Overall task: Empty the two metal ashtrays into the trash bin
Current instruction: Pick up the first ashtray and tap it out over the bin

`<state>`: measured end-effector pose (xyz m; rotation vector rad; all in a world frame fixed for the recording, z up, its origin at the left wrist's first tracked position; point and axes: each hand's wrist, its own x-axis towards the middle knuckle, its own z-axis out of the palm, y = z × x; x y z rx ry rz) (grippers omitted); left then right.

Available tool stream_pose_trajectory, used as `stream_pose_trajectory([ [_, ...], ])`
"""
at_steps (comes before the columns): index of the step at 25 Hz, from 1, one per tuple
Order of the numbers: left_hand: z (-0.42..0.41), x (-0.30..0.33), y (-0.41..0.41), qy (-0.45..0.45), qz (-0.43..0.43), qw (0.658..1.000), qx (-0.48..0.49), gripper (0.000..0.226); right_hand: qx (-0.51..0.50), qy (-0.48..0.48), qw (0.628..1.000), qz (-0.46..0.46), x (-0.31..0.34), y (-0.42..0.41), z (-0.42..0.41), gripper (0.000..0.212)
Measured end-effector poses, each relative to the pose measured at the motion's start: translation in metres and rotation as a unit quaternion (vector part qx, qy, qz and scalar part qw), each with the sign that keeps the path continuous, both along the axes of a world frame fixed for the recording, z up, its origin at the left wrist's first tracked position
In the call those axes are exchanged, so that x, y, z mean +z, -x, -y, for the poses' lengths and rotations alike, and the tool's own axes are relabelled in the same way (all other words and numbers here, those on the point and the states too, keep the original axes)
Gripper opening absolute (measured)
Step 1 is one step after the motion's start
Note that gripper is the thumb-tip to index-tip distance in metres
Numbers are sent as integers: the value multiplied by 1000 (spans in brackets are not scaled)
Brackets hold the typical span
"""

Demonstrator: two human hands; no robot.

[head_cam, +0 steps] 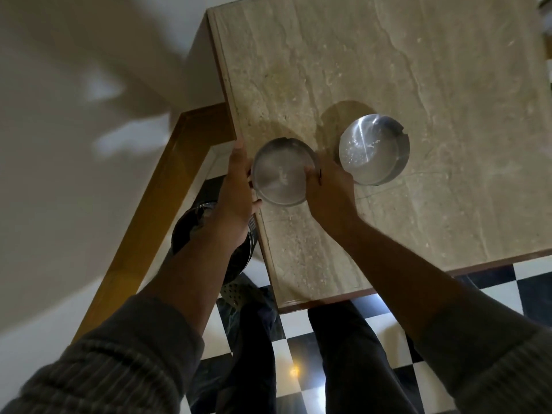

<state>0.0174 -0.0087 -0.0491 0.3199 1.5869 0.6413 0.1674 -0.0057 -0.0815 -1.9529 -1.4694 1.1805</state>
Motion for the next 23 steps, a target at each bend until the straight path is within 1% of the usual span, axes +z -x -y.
stream_pose_trajectory([
  [3, 8, 5, 7, 21, -16, 999, 24, 77, -5, 21, 1000, 6, 2, 9, 7, 26],
  [6, 23, 11, 21, 21, -27, 999, 34, 70, 0, 42, 999, 2, 10, 20, 18, 24],
  [9, 47, 15, 47, 26, -48, 998, 30, 63, 2, 111, 993, -47, 15, 39, 27, 17],
  [11, 59, 12, 68, 48, -75, 996, 9, 70, -7, 175, 977, -122, 14, 53, 34, 17],
  [12, 62, 10, 79, 60, -94, 994, 4, 69, -6, 212, 965, -156, 13, 58, 36, 22],
  [14, 67, 8, 102, 75, -117, 990, 29, 59, 4, 281, 935, -215, 12, 74, 43, 33],
  [15, 69, 6, 113, 72, -119, 990, 39, 57, 7, 306, 920, -245, 13, 81, 46, 31],
  [16, 72, 4, 123, 78, -122, 989, 37, 58, 17, 321, 907, -271, 15, 89, 50, 22],
  [17, 75, 3, 132, 92, -131, 987, 23, 58, 33, 328, 902, -281, 15, 94, 55, 17],
  [19, 83, -3, 152, 118, -117, 986, -20, 55, 66, 336, 899, -274, 12, 106, 63, 14],
  [20, 88, -4, 164, 128, -81, 988, -35, 52, 91, 332, 903, -257, 8, 113, 68, 12],
  [21, 92, -9, 174, 135, -44, 988, -61, 47, 132, 312, 913, -227, 5, 119, 71, 10],
  [22, 97, -12, 186, 137, -24, 983, -119, 43, 185, 279, 923, -189, 0, 123, 73, 9],
  [23, 101, -18, 198, 139, -12, 976, -169, 44, 247, 238, 928, -147, -6, 129, 76, 6],
])
